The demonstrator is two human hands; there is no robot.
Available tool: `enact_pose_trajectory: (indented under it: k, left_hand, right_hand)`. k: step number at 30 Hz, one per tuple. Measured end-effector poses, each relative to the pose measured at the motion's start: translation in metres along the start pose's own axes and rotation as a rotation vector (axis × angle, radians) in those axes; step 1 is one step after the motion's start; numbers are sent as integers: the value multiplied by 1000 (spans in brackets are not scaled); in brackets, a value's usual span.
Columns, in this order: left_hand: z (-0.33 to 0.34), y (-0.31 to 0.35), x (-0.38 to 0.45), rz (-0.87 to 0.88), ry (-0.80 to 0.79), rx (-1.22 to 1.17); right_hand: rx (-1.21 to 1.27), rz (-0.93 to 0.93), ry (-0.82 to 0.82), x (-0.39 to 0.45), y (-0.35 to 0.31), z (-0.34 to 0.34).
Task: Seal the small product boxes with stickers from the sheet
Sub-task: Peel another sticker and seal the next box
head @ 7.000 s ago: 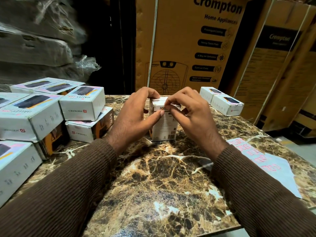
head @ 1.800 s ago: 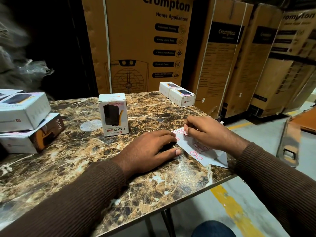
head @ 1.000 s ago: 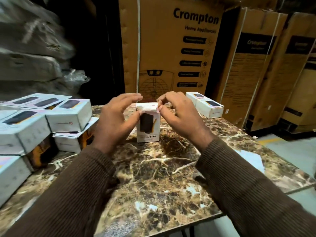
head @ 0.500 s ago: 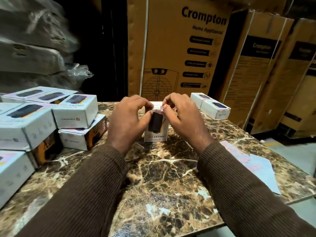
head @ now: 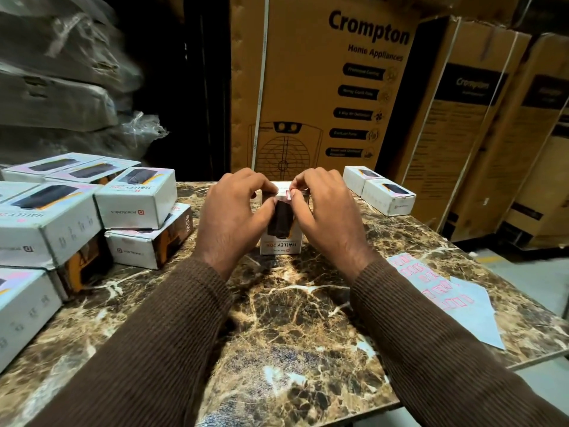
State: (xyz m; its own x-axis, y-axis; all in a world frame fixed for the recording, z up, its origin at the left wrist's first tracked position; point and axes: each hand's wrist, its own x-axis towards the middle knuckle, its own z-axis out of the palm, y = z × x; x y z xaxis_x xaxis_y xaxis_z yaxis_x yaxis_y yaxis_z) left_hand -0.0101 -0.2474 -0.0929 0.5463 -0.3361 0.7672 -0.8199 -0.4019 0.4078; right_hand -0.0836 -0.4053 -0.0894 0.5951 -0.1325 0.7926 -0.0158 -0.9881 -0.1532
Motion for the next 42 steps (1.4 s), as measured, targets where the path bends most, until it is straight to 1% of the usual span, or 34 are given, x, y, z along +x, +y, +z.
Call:
enact_pose_trajectory:
  k: [12, 17, 22, 27, 35, 42]
  left_hand:
    - [2, -4, 1, 10, -9, 5]
    - [1, -3, 1, 20, 3, -8]
    - [2, -3, 0, 14, 7, 1]
    - [1, -3, 0, 16, 4, -19]
    - [0, -3, 0, 16, 4, -26]
    - [1, -2, 0, -6, -3, -19]
  right_hand:
    - [-6, -4, -12, -2, 1, 0]
    - [39, -2, 2, -4, 0, 1]
    - [29, -46, 65, -7, -1, -3]
    - [-28, -85, 52, -8, 0, -1]
    - [-14, -43, 17, -8, 3, 2]
    - [94, -11, 12, -7, 4, -1]
